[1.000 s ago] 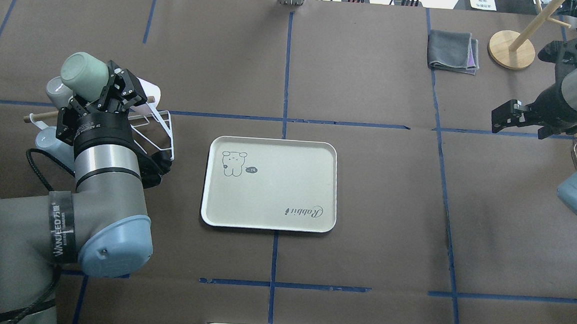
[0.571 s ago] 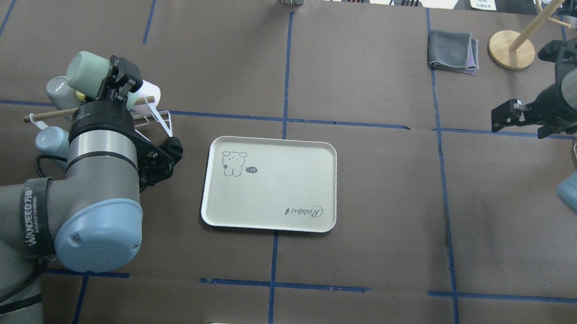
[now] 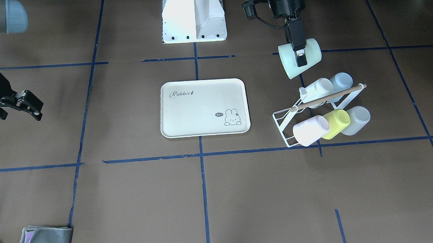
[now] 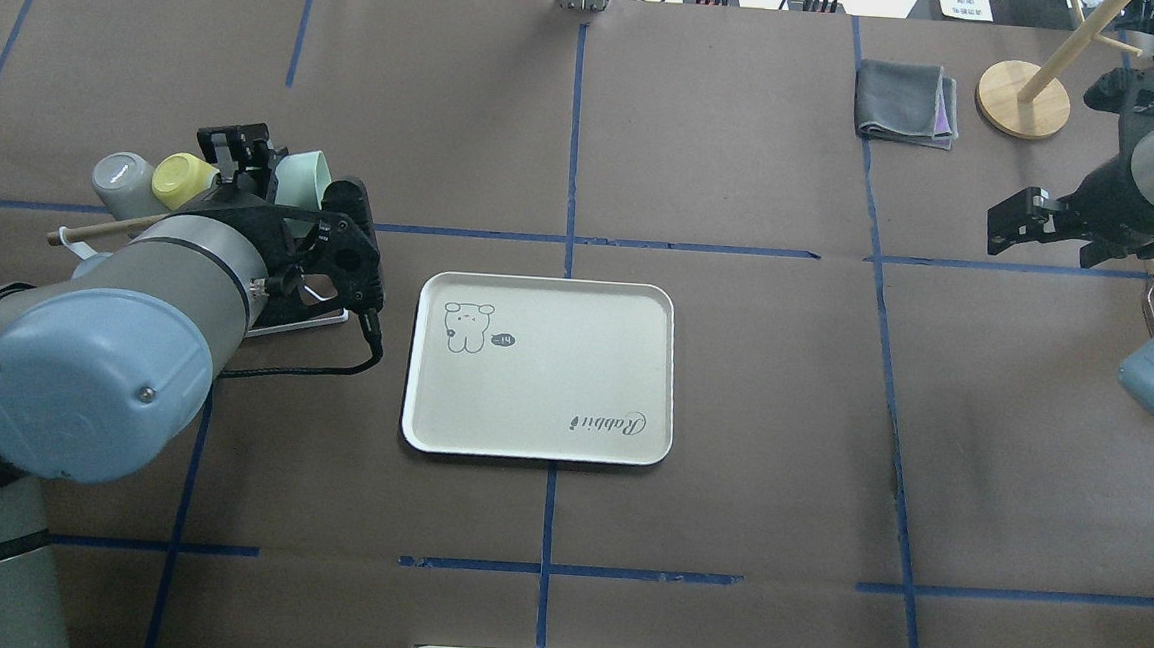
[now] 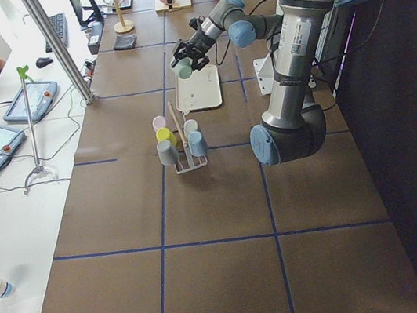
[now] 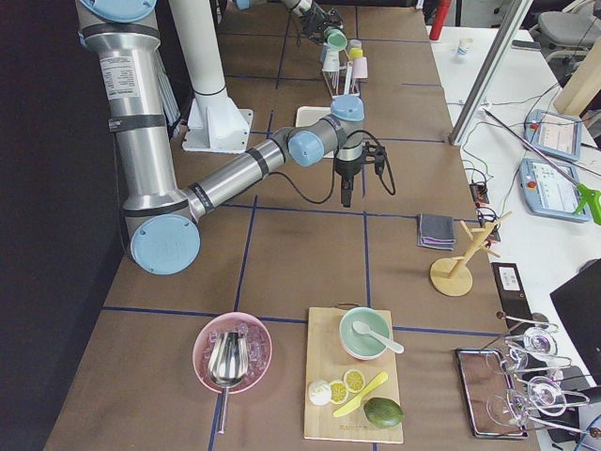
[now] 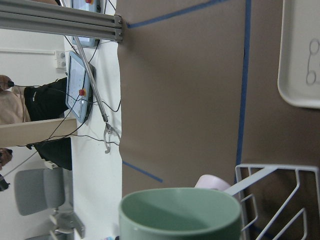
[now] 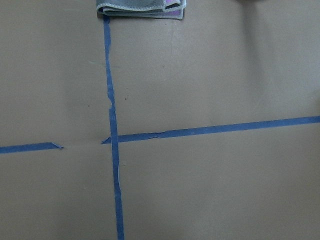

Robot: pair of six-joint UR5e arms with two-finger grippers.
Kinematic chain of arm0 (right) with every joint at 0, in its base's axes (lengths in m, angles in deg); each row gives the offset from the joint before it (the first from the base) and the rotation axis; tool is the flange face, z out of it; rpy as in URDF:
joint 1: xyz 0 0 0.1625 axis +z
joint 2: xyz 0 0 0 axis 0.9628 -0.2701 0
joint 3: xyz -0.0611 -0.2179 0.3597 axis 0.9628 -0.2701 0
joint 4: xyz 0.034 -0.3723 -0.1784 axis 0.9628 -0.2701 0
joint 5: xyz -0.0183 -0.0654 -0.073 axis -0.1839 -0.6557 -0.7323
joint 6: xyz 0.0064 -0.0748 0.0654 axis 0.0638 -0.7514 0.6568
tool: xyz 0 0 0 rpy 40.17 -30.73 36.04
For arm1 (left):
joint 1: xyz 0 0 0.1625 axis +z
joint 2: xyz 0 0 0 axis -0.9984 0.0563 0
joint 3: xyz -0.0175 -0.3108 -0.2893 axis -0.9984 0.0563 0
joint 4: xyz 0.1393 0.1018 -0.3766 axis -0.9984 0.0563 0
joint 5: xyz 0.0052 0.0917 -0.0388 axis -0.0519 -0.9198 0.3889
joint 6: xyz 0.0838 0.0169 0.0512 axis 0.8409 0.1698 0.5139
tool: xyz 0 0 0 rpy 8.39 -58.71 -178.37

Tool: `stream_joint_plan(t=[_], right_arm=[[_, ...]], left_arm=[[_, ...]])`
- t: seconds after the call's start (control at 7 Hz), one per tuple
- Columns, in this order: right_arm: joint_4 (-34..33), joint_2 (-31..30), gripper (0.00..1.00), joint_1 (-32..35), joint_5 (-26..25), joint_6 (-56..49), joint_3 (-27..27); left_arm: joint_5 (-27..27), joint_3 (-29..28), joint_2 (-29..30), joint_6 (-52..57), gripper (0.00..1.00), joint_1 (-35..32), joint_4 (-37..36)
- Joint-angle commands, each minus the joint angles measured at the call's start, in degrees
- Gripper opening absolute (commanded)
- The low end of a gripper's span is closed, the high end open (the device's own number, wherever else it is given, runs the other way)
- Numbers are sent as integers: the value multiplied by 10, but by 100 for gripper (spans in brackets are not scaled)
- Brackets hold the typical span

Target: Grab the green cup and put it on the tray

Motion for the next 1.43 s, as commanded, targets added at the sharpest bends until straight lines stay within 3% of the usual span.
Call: stream_joint_plan(t=[0.0,0.14,0.29,0.71,1.29], right_arm=[[1,2,100,1,-1,0,0],[1,2,100,1,-1,0,-1],[1,2,100,1,-1,0,-1],[1,2,100,1,-1,0,-1],[1,3,100,1,0,0,-1]], left_arm=[[46,-7,2,-101,25,3,60],[46,-17,6,-142,24,5,67],[50,-49,7,-197,23,7,128],[50,-169,4,-267,17,20,365],[47,-344,7,-326,20,36,722]])
